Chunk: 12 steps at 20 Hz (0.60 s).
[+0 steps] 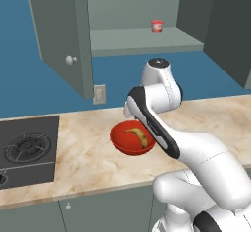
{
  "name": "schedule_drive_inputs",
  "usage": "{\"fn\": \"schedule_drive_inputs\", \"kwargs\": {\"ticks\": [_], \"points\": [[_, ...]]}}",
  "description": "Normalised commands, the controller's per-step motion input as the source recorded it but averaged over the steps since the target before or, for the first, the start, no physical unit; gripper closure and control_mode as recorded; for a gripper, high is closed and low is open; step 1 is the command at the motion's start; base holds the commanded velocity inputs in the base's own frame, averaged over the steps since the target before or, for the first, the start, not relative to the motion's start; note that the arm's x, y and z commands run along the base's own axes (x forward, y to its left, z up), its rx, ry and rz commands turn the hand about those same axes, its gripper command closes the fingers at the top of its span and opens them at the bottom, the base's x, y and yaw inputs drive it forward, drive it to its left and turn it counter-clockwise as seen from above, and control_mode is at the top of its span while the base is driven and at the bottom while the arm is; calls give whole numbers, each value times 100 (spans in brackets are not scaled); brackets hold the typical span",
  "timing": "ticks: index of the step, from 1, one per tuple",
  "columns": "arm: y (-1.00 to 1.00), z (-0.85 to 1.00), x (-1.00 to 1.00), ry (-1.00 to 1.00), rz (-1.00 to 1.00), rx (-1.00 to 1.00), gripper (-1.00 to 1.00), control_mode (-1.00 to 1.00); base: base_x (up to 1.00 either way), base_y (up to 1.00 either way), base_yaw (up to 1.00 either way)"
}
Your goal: Open the cabinet. Pick the tangerine and banana from the cabinet and place them into the bowl. Then close the cabinet.
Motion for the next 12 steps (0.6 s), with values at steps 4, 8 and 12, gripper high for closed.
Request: {"fn": "schedule_drive_inputs", "kwargs": {"ticks": [4, 8, 12], "points": [[0, -47, 31, 0, 0, 0, 100, -100, 0, 0, 0], [0, -39, 23, 2, 0, 0, 100, -100, 0, 0, 0], [0, -34, 14, 7, 0, 0, 100, -100, 0, 0, 0]]}}
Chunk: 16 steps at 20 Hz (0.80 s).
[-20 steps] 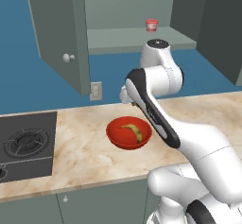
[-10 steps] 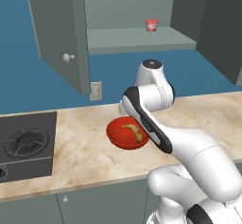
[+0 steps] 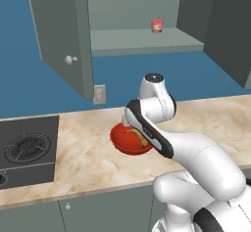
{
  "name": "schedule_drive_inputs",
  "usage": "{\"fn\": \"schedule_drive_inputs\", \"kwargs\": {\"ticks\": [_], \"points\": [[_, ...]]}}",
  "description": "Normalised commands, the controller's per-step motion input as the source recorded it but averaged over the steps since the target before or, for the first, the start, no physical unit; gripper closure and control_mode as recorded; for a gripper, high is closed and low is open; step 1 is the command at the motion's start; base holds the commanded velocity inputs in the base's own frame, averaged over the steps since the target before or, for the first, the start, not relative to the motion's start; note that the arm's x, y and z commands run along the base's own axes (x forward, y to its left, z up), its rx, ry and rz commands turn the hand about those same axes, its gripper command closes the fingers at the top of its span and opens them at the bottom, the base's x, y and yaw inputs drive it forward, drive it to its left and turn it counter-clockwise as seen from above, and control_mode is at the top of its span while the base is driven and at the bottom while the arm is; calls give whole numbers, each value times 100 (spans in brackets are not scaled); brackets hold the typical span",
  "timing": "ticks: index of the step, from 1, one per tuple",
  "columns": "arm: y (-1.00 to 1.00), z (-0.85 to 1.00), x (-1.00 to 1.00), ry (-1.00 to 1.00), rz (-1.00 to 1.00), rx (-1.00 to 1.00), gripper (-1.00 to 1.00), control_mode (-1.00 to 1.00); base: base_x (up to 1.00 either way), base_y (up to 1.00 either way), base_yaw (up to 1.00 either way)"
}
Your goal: Open the cabinet. Pick the tangerine and banana from the cabinet and place them into the bowl. Then close the cabinet.
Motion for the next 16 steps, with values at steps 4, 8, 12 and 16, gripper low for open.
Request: {"fn": "schedule_drive_inputs", "kwargs": {"ticks": [4, 8, 12, 16], "points": [[0, -34, 17, 7, 0, 0, 100, -100, 0, 0, 0], [0, -37, 19, 5, 0, 0, 100, -100, 0, 0, 0], [0, -41, 20, 3, 0, 0, 100, -100, 0, 0, 0], [0, -41, 22, 3, 0, 0, 100, -100, 0, 0, 0]]}}
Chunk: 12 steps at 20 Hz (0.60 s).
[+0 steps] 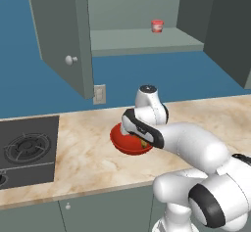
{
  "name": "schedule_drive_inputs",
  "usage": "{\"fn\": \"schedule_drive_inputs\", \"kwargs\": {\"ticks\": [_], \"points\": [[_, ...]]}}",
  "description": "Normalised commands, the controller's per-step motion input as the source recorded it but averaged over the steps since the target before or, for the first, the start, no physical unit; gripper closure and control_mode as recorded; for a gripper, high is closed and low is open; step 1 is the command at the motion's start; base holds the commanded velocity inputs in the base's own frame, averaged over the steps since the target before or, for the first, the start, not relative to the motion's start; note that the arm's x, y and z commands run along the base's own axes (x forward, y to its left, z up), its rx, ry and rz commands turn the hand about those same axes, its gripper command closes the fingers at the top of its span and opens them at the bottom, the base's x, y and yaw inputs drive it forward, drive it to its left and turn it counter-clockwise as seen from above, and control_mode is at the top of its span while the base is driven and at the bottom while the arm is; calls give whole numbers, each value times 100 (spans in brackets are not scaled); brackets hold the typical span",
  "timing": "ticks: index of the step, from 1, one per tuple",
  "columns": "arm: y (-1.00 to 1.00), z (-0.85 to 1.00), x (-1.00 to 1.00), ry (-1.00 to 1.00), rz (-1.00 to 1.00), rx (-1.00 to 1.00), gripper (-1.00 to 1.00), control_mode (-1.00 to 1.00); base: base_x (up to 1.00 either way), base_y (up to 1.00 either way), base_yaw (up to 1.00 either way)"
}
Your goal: Open the cabinet. Pick the tangerine and banana from the cabinet and place them into the bowl. Then close the cabinet.
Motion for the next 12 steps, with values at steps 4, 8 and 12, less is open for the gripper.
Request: {"fn": "schedule_drive_inputs", "kwargs": {"ticks": [4, 8, 12], "points": [[0, -39, 22, 2, 0, 0, 100, -100, 0, 0, 0], [0, -32, 15, 2, 0, 0, 100, -100, 0, 0, 0], [1, -21, 3, 3, 0, 0, 100, -100, 0, 0, 0]]}}
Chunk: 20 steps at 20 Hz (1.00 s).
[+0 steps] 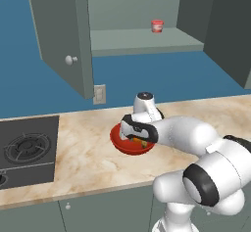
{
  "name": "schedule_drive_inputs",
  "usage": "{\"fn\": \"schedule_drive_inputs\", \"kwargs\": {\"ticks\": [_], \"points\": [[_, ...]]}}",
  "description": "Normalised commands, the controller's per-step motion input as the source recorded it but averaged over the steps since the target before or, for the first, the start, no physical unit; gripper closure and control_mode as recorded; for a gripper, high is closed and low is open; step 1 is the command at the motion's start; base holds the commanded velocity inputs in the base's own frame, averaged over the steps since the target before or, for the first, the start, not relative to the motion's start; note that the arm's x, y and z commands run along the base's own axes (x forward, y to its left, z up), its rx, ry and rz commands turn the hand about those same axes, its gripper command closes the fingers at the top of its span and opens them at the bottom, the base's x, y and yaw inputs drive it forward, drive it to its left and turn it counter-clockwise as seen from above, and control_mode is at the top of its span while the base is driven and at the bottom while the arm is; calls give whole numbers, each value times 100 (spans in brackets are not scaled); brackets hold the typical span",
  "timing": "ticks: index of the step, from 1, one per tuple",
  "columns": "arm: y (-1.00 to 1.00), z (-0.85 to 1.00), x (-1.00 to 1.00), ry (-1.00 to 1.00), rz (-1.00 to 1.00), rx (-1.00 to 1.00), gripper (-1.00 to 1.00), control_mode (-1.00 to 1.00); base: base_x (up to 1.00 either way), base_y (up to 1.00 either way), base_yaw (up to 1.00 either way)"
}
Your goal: Open the cabinet. Pick the tangerine and banana from the cabinet and place them into the bowl. Then close the cabinet.
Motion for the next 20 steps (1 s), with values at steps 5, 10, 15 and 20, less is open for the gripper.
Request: {"fn": "schedule_drive_inputs", "kwargs": {"ticks": [5, 10, 15, 20], "points": [[0, -1, 2, 4, 0, -1, -100, -100, 0, 0, 0], [0, 7, 4, 11, 0, -1, -100, -100, 0, 0, 0], [0, 40, -18, -2, -2, -8, -100, -100, 0, 0, 0], [-15, 81, -44, -13, -3, -8, -100, -100, 0, 0, 0]]}}
